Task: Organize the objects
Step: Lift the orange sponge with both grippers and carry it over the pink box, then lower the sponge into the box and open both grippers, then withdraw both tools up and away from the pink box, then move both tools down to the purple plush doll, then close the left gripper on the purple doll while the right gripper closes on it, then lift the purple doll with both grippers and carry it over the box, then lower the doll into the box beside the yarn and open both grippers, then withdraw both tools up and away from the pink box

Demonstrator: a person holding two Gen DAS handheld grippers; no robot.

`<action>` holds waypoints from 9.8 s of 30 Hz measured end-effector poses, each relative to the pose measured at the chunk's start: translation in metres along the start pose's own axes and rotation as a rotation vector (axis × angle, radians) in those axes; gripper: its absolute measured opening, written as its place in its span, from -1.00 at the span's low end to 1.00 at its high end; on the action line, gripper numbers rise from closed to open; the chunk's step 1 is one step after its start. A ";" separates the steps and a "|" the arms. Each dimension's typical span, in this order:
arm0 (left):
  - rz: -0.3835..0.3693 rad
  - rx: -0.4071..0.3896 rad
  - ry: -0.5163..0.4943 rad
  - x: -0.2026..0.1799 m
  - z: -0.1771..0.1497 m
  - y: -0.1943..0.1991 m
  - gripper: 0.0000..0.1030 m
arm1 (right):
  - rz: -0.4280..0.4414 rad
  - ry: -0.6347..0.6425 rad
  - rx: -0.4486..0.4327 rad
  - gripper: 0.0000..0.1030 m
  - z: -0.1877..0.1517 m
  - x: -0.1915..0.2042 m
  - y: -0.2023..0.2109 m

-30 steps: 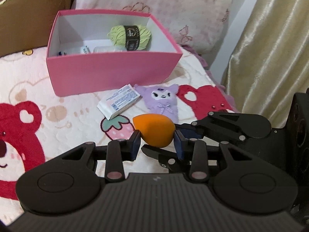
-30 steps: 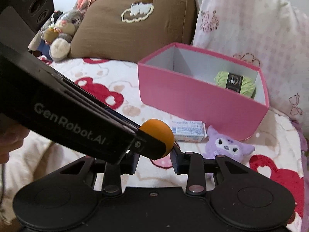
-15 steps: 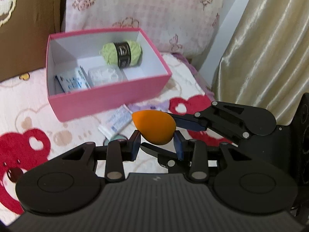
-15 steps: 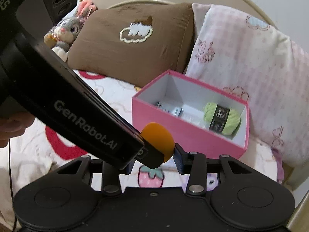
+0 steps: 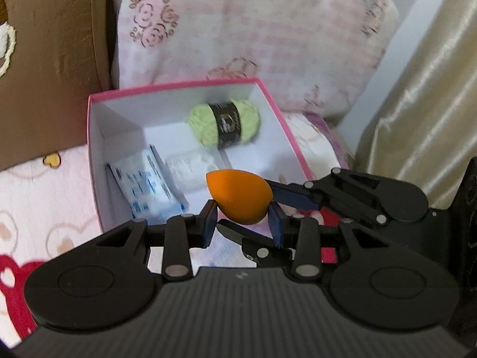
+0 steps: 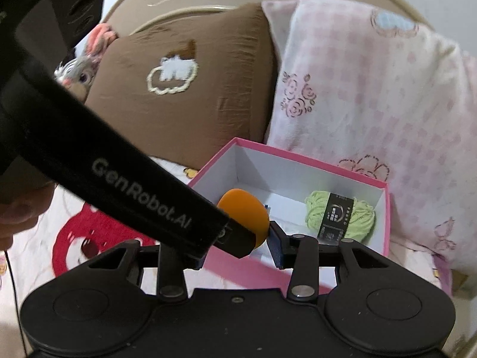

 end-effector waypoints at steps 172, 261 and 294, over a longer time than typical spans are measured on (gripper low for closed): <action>-0.173 -0.057 0.074 -0.039 -0.146 -0.154 -0.25 | -0.057 -0.226 0.158 -0.02 -0.189 -0.034 -0.025; -0.198 0.076 0.098 -0.012 0.032 -0.099 -0.25 | -0.030 -0.241 0.321 -0.04 -0.013 -0.093 -0.046; -0.092 0.077 0.119 -0.004 0.039 -0.134 -0.29 | -0.017 -0.164 0.225 -0.06 -0.036 -0.085 -0.004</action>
Point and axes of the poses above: each gripper's, at about its wrist camera, not at the fingertips, and y roughly against the way its jaws point, x to its left, z to its top, the point moved 4 cm from there along -y, roughly the way its jaws point, and after that the axes turned 9 degrees about x, right-handed, at the moved point
